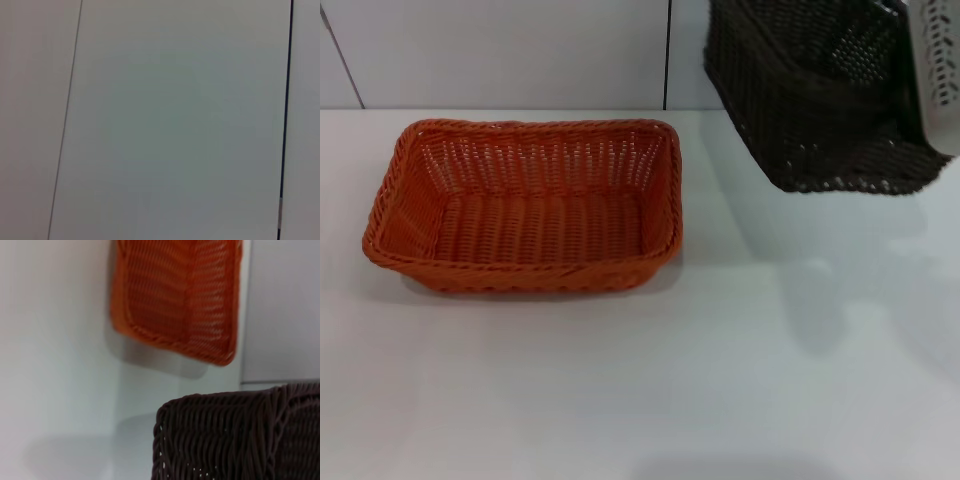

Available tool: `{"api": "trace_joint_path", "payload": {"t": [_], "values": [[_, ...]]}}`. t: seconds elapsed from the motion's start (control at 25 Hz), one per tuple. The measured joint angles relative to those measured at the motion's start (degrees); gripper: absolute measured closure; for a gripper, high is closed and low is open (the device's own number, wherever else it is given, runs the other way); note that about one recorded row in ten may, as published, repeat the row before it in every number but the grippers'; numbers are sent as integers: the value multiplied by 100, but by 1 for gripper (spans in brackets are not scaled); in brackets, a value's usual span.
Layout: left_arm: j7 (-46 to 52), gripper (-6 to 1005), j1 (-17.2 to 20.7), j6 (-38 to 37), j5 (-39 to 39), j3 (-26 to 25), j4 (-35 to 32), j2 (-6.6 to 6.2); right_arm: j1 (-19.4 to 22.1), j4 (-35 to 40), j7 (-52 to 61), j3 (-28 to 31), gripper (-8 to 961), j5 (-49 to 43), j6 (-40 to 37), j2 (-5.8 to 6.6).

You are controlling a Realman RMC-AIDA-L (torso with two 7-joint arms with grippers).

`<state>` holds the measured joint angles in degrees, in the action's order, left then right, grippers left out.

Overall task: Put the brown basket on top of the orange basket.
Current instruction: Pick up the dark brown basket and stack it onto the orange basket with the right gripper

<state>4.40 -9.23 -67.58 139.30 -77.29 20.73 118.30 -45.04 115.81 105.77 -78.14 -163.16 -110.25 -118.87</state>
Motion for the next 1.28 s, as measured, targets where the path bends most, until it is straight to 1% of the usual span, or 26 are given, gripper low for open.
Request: {"api": "trace_joint_path", "payload": {"t": [0.16,0.28,0.4,0.68,1.0,1.16,1.28], "values": [[0,203,1,9,0,-5,-4,0,148,-36,-285,-305,752,89,529,-10],[0,203,0,24,0,-6,-5,0,350,-43,-820,-536,751,336,1002,-12],[0,203,0,36,0,-6,-8,2,508,-70,-1210,-784,750,397,1535,-13],[0,203,29,49,0,-6,-8,8,517,-491,-1671,-1058,747,448,2269,0],[0,203,32,60,0,-6,-2,17,575,-1075,-2197,-1164,744,633,3120,4],[0,203,24,61,0,-6,12,17,594,-1204,-2593,-998,743,1110,3268,5],[0,203,10,81,0,-6,-3,17,684,-1243,-2976,-906,742,1547,3316,5]]}}
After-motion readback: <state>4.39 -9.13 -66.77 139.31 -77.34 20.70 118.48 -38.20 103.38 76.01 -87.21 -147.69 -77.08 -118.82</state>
